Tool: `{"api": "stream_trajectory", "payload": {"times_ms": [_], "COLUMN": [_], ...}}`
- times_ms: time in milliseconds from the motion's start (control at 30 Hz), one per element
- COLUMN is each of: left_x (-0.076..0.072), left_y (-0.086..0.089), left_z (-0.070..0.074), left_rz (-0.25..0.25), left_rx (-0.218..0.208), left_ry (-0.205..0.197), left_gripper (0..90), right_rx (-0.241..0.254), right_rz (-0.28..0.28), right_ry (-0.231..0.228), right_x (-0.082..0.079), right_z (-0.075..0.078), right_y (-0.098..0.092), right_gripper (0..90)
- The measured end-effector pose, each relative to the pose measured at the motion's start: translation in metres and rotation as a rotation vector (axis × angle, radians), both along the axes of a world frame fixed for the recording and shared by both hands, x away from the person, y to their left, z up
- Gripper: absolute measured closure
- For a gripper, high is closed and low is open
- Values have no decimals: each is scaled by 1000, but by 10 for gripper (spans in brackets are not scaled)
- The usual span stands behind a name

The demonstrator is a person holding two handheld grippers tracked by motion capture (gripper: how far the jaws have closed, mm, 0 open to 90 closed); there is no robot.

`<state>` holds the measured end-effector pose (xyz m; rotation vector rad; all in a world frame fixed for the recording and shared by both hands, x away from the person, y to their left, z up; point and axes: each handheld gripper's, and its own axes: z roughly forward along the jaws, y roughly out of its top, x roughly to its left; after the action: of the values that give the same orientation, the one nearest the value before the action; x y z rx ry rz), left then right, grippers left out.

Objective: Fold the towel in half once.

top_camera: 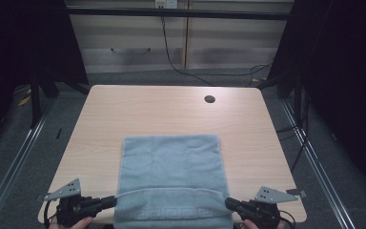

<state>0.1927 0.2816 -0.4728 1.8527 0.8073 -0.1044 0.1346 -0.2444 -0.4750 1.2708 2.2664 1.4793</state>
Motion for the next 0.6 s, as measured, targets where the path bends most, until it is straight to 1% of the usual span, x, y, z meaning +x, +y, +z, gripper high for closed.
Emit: {"api": "stream_trajectory", "payload": {"times_ms": [33,67,100,133,167,200,233,267,300,333,367,400,433,500,533,567,600], "left_x": [-2,-2,-3,-2,-2,-2,-2,-1,1,4,7,11,18,33,43,51,61], "left_y": [1,2,2,2,2,3,4,6,9,11,13,14,16,16,16,15,13], "left_z": [0,-1,-1,-1,1,3,6,7,9,10,11,12,11,9,7,6,3], "left_rz": [-14,-26,-20,-29,-27,-20,-26,-28,-17,-4,11,16,28,55,67,77,93], "left_rx": [-20,-28,-39,-61,-82,-81,-99,-120,-135,-144,-145,-145,-154,-161,-128,-105,-82], "left_ry": [0,0,3,6,7,-3,-15,-20,-21,-20,-22,-24,-27,-3,-5,3,12], "left_gripper": [809,805,797,767,736,712,719,712,697,665,647,627,621,614,618,621,627], "right_rx": [2,-2,2,16,20,31,39,49,58,70,83,88,83,89,86,78,80], "right_rz": [8,5,4,0,-4,-15,-14,-21,-39,-38,-42,-58,-58,-56,-55,-62,-59], "right_ry": [10,14,4,-4,-13,-13,-21,-40,-49,-58,-76,-82,-85,-98,-97,-92,-88], "right_x": [-5,-9,-12,-14,-14,-14,-13,-12,-11,-10,-8,-7,-4,8,16,26,34], "right_z": [-1,-1,1,4,5,7,9,11,13,15,18,21,23,26,26,24,23], "right_y": [-2,-3,-4,-5,-6,-7,-8,-9,-11,-13,-15,-16,-15,-14,-13,-12,-11], "right_gripper": [815,796,765,726,694,669,643,625,593,580,573,562,551,561,591,621,633]}}
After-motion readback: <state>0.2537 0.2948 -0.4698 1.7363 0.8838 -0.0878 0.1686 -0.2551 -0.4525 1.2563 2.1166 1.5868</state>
